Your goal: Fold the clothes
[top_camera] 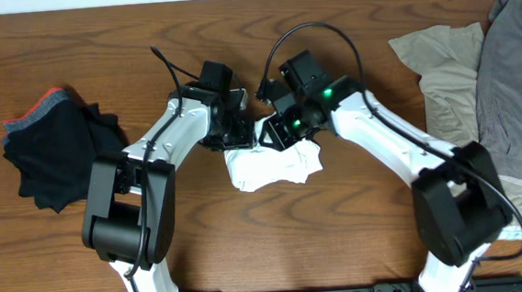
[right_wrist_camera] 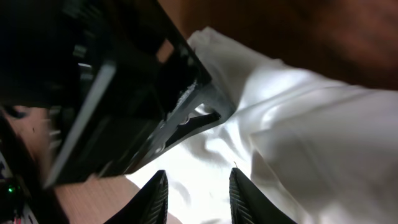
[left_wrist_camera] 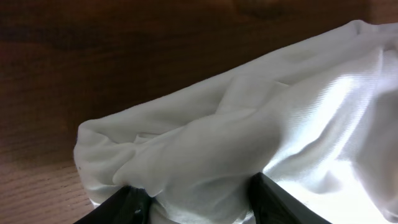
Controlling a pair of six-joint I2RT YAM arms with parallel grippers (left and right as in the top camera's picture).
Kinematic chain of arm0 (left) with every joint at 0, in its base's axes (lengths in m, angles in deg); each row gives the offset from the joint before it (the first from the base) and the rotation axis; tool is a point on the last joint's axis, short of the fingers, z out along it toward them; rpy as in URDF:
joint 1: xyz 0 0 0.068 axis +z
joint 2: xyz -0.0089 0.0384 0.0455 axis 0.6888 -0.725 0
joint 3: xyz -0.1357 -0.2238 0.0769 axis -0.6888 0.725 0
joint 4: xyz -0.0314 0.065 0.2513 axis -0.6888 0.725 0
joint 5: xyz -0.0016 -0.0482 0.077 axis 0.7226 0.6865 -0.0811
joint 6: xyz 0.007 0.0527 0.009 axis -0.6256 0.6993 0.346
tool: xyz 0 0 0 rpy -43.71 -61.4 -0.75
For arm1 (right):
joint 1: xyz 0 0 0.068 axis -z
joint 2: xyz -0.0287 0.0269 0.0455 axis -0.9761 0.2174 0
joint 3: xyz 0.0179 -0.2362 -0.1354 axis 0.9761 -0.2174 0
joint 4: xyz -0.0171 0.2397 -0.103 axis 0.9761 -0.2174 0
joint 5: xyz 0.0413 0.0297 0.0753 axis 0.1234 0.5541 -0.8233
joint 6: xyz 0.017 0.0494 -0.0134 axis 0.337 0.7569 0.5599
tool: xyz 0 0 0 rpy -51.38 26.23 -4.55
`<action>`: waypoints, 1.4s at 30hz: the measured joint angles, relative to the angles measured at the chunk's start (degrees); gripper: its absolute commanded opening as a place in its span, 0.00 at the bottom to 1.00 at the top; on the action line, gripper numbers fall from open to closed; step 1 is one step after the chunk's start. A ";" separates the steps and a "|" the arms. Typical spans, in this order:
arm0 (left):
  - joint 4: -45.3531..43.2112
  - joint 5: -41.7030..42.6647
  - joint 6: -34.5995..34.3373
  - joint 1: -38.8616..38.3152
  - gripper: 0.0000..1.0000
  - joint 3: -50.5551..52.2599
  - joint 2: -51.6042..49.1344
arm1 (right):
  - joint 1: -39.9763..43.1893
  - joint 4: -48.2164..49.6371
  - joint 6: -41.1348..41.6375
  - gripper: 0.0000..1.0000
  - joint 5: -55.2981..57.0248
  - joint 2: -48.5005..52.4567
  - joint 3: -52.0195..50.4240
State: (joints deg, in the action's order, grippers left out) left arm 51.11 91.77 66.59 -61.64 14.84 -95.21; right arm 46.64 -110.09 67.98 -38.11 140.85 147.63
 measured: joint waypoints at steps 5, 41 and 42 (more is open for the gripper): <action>0.00 0.00 0.00 0.00 0.54 0.00 0.00 | -0.11 -0.22 -0.02 0.34 4.59 2.36 -0.02; 1.20 -3.69 0.00 -0.24 0.55 0.96 15.04 | 5.49 -9.46 4.87 0.40 20.76 -14.34 -0.98; 0.07 -4.52 -0.02 -0.24 0.55 0.96 16.17 | 5.42 -9.88 4.68 0.40 19.58 -14.51 -0.98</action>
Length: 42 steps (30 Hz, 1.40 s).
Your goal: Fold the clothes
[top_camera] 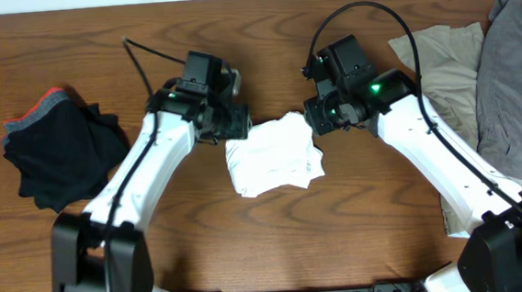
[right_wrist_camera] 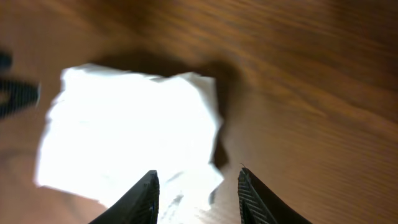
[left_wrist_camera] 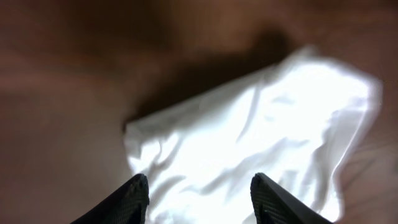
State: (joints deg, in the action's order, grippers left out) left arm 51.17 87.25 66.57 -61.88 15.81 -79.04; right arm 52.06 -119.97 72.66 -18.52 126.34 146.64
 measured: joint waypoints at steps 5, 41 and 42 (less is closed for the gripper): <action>-3.10 -1.92 0.02 0.00 0.56 0.00 0.46 | -1.75 -1.33 -0.61 0.40 -3.23 2.23 0.00; -5.44 0.46 0.00 -3.10 0.54 -0.87 -18.12 | -7.91 -13.53 -1.40 0.42 1.09 14.32 -0.57; -4.87 0.28 0.00 -3.15 0.54 -0.94 -18.12 | -7.80 -13.51 -1.44 0.42 2.45 14.32 -0.92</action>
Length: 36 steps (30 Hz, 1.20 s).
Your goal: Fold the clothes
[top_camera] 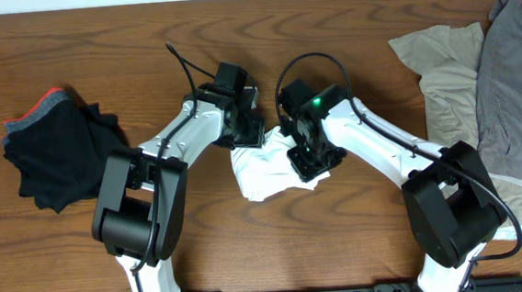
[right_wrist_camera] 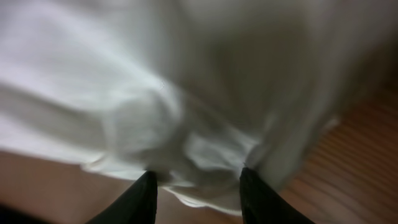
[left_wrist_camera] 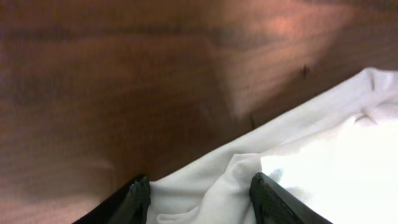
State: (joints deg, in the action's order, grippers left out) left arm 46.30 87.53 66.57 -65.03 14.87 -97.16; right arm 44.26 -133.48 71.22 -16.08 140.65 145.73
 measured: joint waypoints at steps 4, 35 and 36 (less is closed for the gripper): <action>3.06 -1.18 -0.17 -0.17 0.50 -0.42 0.00 | 1.57 1.36 -0.02 0.41 3.93 0.02 -1.92; 5.49 -3.19 -6.21 -0.42 0.77 1.27 15.45 | 9.79 9.90 -7.98 0.53 8.81 -4.96 -1.97; 4.72 -2.12 -5.51 -0.39 0.77 1.27 15.67 | 9.25 9.88 -8.15 0.54 8.57 -6.69 -1.97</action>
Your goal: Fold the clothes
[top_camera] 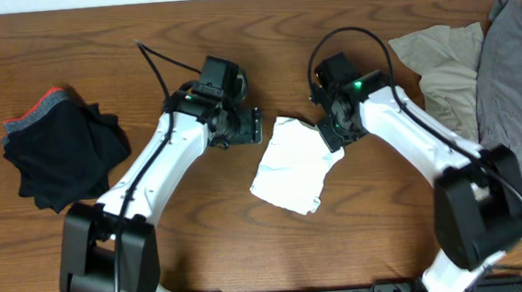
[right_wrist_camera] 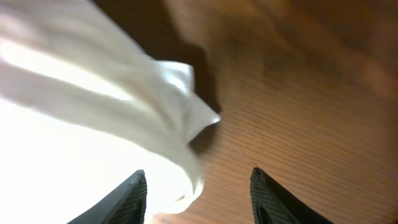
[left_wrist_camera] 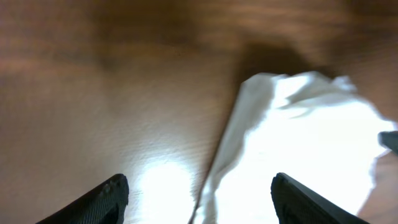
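A folded white cloth (top_camera: 290,167) lies tilted on the table's middle, a rough rectangle with a rumpled far corner. My left gripper (top_camera: 254,126) hovers just left of its far corner, jaws wide open and empty; its wrist view shows the cloth (left_wrist_camera: 298,143) ahead and to the right. My right gripper (top_camera: 328,138) is at the cloth's far right corner, open; in its view the cloth's edge (right_wrist_camera: 93,130) reaches in over the left finger, and nothing is gripped. Unfolded beige (top_camera: 439,60) and grey (top_camera: 513,64) garments lie at the right.
A pile of dark folded clothes (top_camera: 59,155) with a red-orange edge sits at the left. The unfolded garments run down to the table's right front corner. Bare wood table (top_camera: 203,233) surrounds the white cloth.
Both grippers were down on the white cloth's far part; now they stand beside it, open. The cloth lies flatter, turned askew and shifted toward the right front.
At first both grippers were close together at the white cloth's far edge. Then they stood apart, open, with the cloth lying folded between them. They were back on the cloth after that, and now they are off it again, the cloth flatter and turned.
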Controlling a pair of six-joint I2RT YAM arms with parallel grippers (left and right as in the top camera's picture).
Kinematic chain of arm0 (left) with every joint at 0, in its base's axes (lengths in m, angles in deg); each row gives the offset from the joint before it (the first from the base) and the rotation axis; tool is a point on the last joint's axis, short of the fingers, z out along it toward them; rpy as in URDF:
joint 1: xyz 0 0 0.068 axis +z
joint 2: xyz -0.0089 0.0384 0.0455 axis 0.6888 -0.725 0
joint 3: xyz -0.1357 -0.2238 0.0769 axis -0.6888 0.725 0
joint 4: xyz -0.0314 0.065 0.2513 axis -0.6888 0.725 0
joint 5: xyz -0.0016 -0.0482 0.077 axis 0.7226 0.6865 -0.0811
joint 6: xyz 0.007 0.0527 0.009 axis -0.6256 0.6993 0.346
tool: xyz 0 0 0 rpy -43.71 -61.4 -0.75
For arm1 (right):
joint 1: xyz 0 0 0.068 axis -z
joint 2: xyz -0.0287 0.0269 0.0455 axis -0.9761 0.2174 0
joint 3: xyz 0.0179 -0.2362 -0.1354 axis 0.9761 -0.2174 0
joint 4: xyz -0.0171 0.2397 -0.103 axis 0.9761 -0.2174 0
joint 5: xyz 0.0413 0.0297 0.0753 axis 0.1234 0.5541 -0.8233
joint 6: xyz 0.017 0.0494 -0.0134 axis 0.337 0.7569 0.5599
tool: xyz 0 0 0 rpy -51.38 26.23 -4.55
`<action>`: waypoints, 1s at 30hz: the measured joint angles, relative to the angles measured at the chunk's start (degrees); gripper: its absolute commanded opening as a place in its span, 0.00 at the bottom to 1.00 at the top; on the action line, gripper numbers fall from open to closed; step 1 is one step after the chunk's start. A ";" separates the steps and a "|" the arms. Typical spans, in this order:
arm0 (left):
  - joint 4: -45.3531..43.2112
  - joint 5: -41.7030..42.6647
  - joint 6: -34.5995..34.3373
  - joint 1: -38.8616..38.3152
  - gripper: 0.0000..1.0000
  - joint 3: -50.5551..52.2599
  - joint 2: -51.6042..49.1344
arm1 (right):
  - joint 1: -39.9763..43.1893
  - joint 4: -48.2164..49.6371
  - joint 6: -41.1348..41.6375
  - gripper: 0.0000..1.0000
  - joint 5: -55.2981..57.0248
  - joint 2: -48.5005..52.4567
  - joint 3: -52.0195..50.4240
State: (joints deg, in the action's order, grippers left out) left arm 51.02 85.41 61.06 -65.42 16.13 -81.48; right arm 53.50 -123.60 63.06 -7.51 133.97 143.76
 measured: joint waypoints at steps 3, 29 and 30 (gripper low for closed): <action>-1.60 3.85 2.23 0.02 0.77 0.00 -1.29 | -0.87 -0.28 -0.26 0.54 -0.48 -4.98 0.11; -7.17 30.03 11.89 -1.33 0.06 -0.04 -19.69 | -0.94 -3.48 -0.55 0.53 -0.92 -11.34 0.74; -7.10 30.23 12.04 -1.42 0.06 -0.04 -19.67 | -0.94 -3.48 -0.55 0.53 -0.90 -11.34 0.74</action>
State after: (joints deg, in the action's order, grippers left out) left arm 43.91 115.64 73.10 -66.84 16.09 -101.16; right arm 52.56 -127.08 62.52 -8.40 122.62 144.50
